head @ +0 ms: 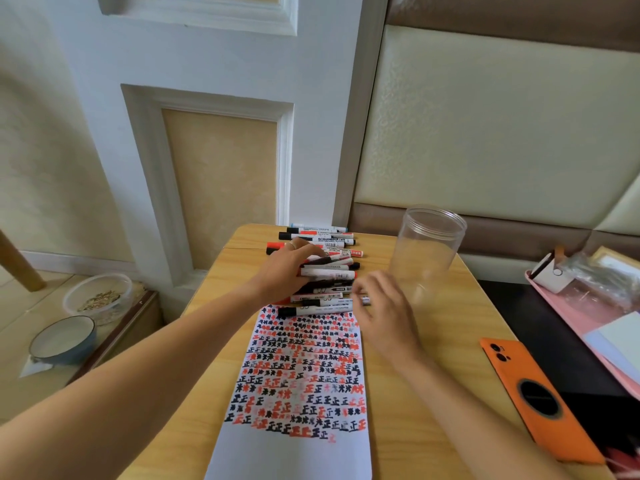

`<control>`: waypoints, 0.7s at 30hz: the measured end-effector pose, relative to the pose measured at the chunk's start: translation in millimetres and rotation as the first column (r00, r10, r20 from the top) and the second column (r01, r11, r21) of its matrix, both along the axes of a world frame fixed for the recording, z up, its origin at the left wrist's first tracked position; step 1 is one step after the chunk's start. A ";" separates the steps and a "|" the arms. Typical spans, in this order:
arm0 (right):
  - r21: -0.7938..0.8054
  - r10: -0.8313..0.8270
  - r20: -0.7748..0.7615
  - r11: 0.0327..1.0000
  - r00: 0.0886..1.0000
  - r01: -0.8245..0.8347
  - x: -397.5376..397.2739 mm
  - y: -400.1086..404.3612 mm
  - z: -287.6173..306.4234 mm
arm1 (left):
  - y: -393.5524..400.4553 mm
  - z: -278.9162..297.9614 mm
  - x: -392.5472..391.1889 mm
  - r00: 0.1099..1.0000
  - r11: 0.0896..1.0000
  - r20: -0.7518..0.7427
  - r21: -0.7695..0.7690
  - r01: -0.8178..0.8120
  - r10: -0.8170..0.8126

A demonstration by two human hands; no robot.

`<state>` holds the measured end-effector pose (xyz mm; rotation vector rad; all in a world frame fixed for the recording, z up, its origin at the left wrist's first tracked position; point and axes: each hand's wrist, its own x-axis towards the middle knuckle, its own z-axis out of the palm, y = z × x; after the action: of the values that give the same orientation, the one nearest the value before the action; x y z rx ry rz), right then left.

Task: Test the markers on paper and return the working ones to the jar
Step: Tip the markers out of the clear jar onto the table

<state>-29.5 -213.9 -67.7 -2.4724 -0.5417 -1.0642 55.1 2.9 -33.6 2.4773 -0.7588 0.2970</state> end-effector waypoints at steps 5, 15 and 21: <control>-0.012 0.086 -0.250 0.996 0.964 -0.092 6.8 8.8 -13.9 | -1.1 -5.6 -8.5 0.994 0.991 -0.084 -0.112 -0.073 0.064; -0.015 0.021 -0.243 1.000 0.970 -0.026 2.7 10.9 -12.9 | 1.2 3.3 -13.4 0.972 0.989 -0.196 -0.034 -0.141 0.132; -0.011 0.007 -0.251 1.000 0.968 -0.010 -0.7 11.8 -11.0 | 15.0 -8.8 -25.4 0.996 0.990 -0.024 -0.102 -0.093 0.091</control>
<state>-30.2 -202.2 -78.7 -2.5614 -0.4800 -0.7294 29.6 17.9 -42.3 2.4181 -0.6067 0.3369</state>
